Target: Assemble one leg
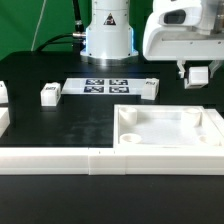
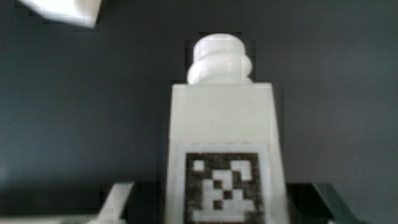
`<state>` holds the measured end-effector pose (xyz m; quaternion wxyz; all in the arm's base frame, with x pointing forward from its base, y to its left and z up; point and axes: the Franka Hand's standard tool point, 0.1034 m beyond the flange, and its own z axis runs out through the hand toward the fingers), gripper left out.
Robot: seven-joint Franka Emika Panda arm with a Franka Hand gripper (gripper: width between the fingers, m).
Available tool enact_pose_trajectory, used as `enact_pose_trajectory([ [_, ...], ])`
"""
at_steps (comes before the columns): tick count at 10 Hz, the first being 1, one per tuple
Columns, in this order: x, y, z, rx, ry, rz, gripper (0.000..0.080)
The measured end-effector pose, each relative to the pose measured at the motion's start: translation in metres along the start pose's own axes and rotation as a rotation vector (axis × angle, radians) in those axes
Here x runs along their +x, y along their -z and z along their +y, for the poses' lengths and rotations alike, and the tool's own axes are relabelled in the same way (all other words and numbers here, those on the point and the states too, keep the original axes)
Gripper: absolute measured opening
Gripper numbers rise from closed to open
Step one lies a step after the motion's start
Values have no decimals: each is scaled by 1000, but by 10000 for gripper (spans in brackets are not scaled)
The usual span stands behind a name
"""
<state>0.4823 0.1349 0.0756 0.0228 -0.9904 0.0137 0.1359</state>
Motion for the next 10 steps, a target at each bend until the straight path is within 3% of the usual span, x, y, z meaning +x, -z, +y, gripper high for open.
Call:
enact_pose_trajectory([
  [2,6,9,19,6,32,149,291],
  [4,15,30,32,19,42,340,291],
  [7,16,34,28,45,54,590,291],
  [9,16,33,26,51,59,636,291],
  [10,24,35,22,44,101,664,291],
])
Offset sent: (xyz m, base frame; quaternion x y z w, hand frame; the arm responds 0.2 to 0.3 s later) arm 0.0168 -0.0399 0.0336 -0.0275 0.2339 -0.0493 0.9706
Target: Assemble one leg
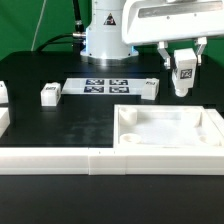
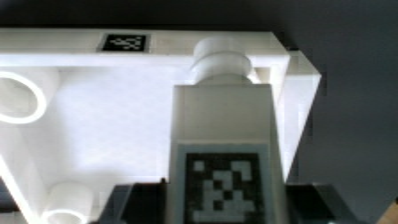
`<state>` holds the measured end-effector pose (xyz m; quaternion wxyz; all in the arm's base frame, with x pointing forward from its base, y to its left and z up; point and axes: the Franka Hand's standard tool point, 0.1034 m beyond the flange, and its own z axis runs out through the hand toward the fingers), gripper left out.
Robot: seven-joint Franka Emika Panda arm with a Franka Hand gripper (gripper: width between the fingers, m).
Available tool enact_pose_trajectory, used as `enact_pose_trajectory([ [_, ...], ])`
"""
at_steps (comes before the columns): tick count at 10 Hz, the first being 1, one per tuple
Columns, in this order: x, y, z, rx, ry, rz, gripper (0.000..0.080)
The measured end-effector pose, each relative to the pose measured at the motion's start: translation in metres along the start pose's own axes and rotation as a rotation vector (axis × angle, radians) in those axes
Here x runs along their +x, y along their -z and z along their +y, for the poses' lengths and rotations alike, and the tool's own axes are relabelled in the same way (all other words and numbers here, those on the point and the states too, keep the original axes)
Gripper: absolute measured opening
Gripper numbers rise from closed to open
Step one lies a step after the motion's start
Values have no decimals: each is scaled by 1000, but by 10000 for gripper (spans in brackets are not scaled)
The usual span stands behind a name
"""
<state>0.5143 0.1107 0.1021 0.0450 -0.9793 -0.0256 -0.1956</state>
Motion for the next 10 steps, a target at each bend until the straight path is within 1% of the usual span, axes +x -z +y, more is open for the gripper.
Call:
enact_pose_trajectory([
  [2,32,-12,2,2,57,45,291],
  [4,62,-23,-3,9,71,18,291],
  [5,68,-24,-4,10,78,20,291],
  [7,66,-25,-3,10,70,18,291],
  [10,69,-28,-4,9,88,76,291],
])
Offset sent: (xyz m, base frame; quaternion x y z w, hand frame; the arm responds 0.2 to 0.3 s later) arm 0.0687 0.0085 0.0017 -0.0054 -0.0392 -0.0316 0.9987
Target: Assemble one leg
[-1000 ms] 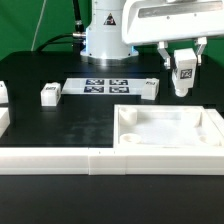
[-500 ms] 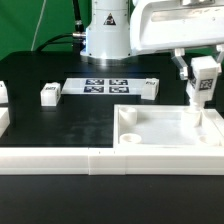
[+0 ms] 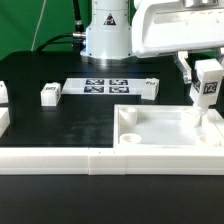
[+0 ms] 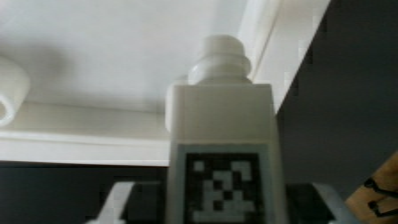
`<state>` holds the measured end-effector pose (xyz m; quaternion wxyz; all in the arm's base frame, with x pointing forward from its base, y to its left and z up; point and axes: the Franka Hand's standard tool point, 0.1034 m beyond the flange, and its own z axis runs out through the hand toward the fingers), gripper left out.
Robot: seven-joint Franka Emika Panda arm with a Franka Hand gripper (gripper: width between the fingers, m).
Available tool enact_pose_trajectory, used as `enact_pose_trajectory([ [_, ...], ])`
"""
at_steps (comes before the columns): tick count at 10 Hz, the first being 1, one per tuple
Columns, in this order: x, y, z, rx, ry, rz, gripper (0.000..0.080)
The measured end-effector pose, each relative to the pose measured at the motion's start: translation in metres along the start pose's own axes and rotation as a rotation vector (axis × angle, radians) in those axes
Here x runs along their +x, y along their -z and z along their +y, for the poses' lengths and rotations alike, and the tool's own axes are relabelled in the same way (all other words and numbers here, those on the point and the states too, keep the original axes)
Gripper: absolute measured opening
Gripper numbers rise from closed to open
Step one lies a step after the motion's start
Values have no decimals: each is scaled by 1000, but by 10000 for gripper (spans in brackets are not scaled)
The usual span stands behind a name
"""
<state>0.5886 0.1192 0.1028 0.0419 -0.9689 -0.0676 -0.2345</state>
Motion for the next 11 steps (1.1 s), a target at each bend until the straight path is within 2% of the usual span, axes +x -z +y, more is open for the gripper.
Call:
enact_pose_trajectory([
  [1,11,-2,-2,-1,6,80,291],
  [2,15,-8,-4,1,19,65,291],
  [4,36,-14,0,0,40,83,291],
  [6,44,-20,6,-4,56,84,291],
  [8,40,-30,17,-13,73,76,291],
  [11,34,-34,16,-16,74,103,291],
])
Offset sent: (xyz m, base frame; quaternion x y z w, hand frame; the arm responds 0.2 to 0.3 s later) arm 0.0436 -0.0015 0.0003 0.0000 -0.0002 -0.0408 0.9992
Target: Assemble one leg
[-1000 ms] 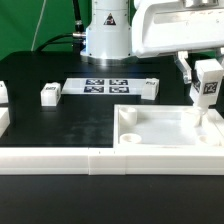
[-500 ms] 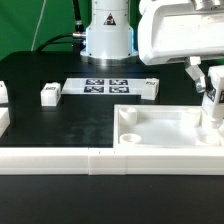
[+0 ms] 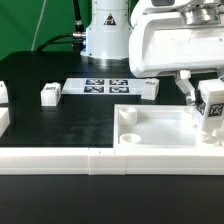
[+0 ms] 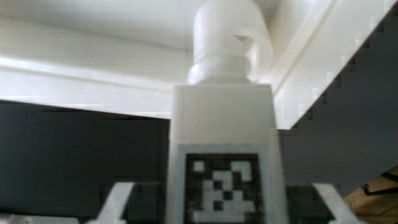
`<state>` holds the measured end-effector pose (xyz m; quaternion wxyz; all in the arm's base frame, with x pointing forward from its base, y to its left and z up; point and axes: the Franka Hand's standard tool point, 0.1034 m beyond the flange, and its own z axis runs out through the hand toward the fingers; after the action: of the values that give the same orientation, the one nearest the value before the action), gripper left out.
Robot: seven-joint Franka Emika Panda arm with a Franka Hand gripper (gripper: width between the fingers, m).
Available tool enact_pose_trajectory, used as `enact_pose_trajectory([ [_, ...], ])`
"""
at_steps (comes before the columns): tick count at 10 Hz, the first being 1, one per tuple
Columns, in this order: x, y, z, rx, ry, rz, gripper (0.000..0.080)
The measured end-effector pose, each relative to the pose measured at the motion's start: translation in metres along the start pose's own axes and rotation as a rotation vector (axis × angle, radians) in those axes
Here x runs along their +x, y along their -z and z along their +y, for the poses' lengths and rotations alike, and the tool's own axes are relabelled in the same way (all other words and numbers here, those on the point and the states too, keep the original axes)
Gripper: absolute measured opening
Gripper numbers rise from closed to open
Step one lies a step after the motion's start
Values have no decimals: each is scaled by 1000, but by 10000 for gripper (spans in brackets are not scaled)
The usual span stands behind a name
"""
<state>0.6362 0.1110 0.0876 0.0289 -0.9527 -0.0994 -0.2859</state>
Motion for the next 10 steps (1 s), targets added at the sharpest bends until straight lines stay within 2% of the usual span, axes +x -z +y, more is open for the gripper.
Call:
enact_pose_trajectory([
  [1,0,-1,-2,-1,2,16,291],
  [5,-18,-12,-12,-4,-13,29,291],
  [10,-18,-12,-13,-8,-17,27,291],
])
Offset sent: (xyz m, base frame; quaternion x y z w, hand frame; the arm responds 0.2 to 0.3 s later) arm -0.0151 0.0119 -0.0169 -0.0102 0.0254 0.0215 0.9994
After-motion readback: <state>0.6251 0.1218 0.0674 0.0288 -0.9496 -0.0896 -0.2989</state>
